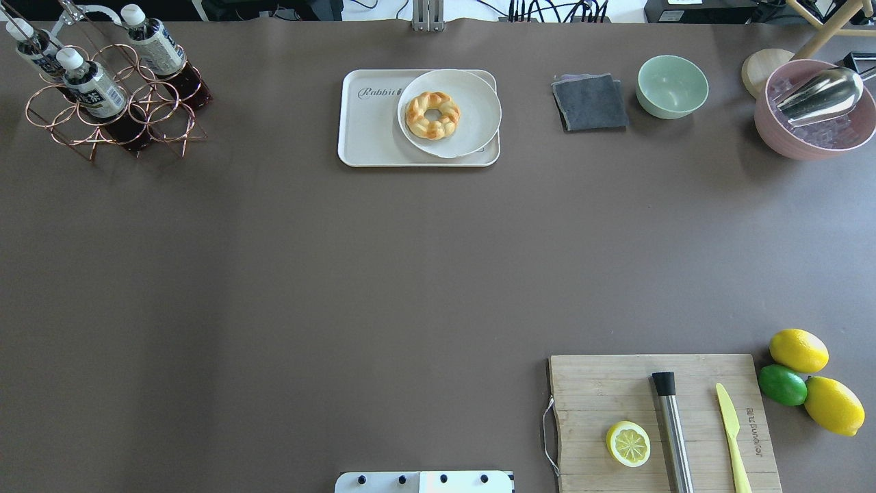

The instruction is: Place tea on tray

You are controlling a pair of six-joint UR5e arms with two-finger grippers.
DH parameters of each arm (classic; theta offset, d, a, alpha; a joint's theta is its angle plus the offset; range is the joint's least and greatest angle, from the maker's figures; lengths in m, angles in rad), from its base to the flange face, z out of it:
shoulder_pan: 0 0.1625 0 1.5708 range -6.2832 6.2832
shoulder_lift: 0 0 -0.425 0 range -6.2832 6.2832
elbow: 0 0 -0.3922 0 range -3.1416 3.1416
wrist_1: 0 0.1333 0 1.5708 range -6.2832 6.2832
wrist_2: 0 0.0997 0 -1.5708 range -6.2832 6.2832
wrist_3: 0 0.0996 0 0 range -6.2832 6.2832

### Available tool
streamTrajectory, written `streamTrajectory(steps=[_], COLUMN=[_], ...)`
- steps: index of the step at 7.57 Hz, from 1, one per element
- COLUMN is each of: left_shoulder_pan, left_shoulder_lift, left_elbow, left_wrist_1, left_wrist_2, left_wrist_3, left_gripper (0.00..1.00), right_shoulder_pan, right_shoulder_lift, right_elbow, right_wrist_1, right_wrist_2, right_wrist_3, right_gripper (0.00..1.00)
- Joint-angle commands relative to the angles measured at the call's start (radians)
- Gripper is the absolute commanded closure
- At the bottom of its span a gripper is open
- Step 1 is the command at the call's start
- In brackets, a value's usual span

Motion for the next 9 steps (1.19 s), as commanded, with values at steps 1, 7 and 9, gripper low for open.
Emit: streamTrajectory(steps=[1, 7, 9], left_shoulder_pan=[-0.003, -0.009, -0.013], left_shoulder_lift=[0.002, 0.027, 0.033], left_elbow=[-0.003, 0.000, 0.000], left_wrist_1=[0.001, -0.002, -0.003], left_wrist_2=[-0.003, 0.005, 0.005], left_wrist_3=[-0.001, 0.002, 0.005], left_gripper=[0.03, 0.03, 0.03], right_shoulder_pan=[0.000, 0.000, -0.002], right_shoulder_lift=[-0.002, 0.005, 0.007], right_elbow=[0.000, -0.009, -0.028], right_wrist_1=[0.000, 0.000, 0.044], right_wrist_2=[0.000, -0.002, -0.014], right_wrist_3=[-0.001, -0.005, -0.004], right_gripper=[0.00, 0.00, 0.00])
